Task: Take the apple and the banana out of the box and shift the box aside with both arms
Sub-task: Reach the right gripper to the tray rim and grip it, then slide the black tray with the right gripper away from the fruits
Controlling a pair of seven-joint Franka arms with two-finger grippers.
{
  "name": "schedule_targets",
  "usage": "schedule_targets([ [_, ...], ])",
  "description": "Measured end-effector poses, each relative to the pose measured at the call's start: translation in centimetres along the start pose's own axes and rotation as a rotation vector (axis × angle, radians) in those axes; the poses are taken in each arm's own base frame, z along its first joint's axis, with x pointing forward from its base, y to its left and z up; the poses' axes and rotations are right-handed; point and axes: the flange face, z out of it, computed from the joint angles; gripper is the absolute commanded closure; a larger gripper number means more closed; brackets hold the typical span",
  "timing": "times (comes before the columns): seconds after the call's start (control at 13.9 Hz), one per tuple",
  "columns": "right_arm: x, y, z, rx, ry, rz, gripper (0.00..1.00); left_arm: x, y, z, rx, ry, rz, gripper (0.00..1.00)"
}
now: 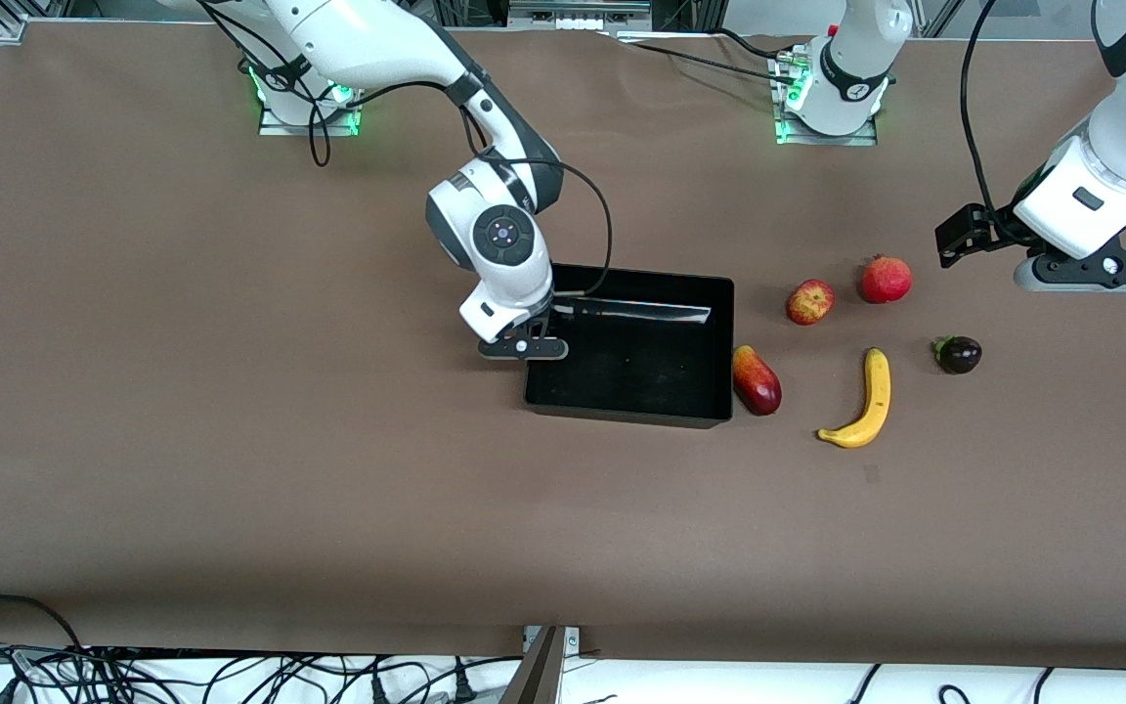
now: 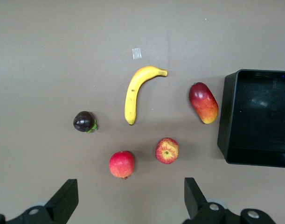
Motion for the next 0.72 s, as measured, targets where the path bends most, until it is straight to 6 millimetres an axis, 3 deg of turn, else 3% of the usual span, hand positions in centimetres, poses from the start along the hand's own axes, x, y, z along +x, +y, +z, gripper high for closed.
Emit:
schedule_targets([
  [0.22, 1.2, 1.4, -0.5, -0.024, -0.004, 0.004, 1.00, 0.0, 0.1, 0.0, 0.000, 0.000, 0.001, 0.00],
  [0.43, 3.8, 3.9, -3.9, -0.072, -0.017, -0.014, 1.00, 0.0, 0.1, 0.0, 0.000, 0.000, 0.001, 0.00],
  [0.57, 6.2, 7.6, -7.0, -0.109, -0.028, -0.057, 1.00, 0.0, 0.1, 0.0, 0.000, 0.000, 0.001, 0.00],
  [0.72, 8.6, 13.1, -9.3, -0.148, -0.053, -0.111, 1.00, 0.0, 0.1, 0.0, 0.000, 0.000, 0.001, 0.00],
])
